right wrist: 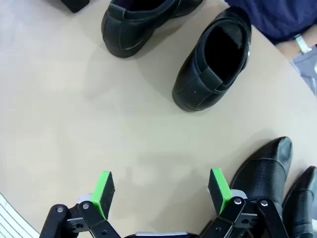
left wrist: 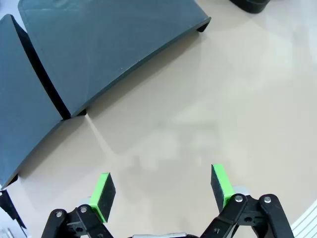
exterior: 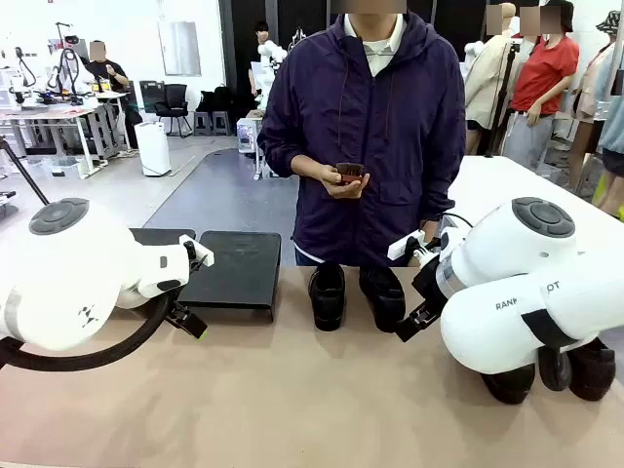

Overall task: Organize the shoes by placing them on the stand.
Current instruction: Pick up one Shoe and place it in the middle of the table.

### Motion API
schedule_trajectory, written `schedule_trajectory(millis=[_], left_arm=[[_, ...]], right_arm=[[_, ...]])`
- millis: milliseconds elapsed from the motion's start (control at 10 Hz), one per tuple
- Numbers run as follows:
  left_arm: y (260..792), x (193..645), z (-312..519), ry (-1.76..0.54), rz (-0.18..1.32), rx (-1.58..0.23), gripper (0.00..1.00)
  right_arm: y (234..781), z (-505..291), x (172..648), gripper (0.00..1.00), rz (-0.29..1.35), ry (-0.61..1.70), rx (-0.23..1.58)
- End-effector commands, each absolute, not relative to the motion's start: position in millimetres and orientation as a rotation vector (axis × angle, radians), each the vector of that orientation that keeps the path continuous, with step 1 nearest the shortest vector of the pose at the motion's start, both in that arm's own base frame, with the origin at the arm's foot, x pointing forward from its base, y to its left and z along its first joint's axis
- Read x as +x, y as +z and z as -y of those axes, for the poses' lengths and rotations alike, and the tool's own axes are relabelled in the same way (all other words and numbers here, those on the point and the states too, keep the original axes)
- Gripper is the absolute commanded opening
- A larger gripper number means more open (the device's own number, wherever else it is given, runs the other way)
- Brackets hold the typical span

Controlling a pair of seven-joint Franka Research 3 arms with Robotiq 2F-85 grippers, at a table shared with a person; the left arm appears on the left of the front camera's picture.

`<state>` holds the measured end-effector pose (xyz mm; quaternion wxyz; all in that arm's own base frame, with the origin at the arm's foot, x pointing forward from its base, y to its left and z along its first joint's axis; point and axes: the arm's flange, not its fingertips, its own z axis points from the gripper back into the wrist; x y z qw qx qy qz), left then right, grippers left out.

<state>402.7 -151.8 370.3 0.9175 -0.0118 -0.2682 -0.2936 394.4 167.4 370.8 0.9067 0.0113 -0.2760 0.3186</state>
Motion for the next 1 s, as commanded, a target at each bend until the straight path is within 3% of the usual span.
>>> schedule_trajectory(millis=[0,900], left_arm=[[370.6,402.6,151.8,-0.604,0.552,-0.024,1.00],[370.6,402.6,151.8,-0.604,0.552,-0.024,1.00]], right_arm=[[370.8,-167.4,394.4,1.00,0.570,0.658,0.023],[370.8,-167.4,394.4,1.00,0.570,0.658,0.023]])
